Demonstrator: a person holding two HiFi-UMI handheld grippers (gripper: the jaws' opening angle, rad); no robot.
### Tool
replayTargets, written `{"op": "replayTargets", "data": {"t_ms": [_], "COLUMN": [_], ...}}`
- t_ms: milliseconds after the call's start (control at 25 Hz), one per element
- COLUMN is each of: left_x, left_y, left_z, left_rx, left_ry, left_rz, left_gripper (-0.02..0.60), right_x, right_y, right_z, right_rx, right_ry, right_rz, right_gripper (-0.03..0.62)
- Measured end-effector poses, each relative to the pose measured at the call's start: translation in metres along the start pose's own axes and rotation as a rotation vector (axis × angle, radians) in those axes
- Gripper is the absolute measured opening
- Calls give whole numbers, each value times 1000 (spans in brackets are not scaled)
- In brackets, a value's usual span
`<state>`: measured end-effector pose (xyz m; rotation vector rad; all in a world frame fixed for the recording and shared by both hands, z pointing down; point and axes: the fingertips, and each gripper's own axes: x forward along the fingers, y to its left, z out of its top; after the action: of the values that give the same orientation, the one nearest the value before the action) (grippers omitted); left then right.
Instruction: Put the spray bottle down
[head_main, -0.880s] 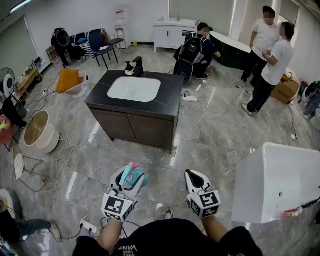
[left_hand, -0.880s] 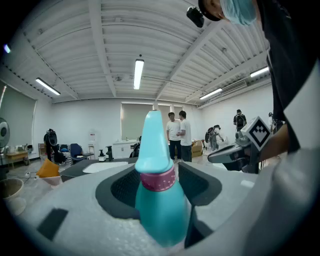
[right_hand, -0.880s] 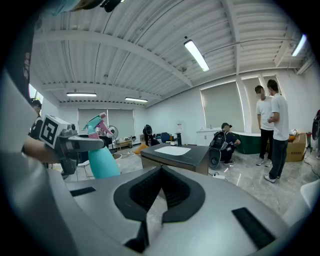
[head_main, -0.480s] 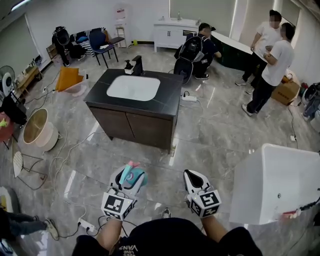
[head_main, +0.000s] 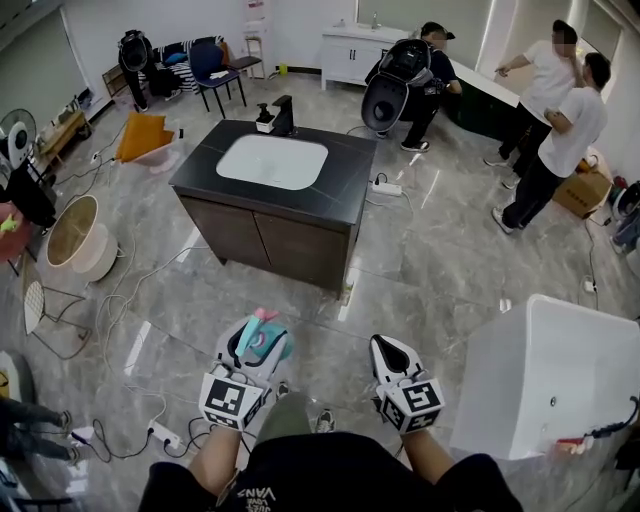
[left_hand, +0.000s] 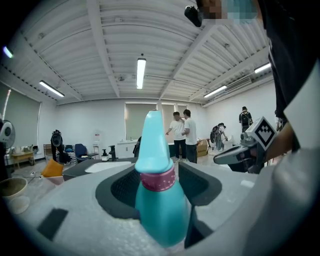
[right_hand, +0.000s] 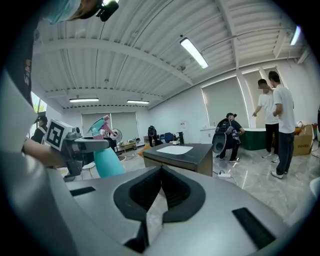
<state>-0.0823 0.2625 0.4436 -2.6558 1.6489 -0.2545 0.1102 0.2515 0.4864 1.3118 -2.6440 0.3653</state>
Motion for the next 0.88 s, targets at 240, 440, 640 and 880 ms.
{"op": "replayTargets", "data": {"t_ms": [240,440,640,880], "left_x": [25,51,83,123], "left_y": [11,35,72,117], "left_z": [-4,-6,-4,-3], "left_rx": [-2,-4,-22,-43], "left_ry": [1,6,13,17], "left_rz": [-19,-43,-62,-105], "left_gripper": [242,242,242,242], "right_x": [25,55,96,147], "right_y": [-12,-21,-31,-41], "right_z": [4,14,25,44], "right_rx": [6,14,24,38], "right_ry": [-6,-9,-3,1], "right_rz": [-7,-30,-58,-100], "right_gripper": [0,0,0,0]}}
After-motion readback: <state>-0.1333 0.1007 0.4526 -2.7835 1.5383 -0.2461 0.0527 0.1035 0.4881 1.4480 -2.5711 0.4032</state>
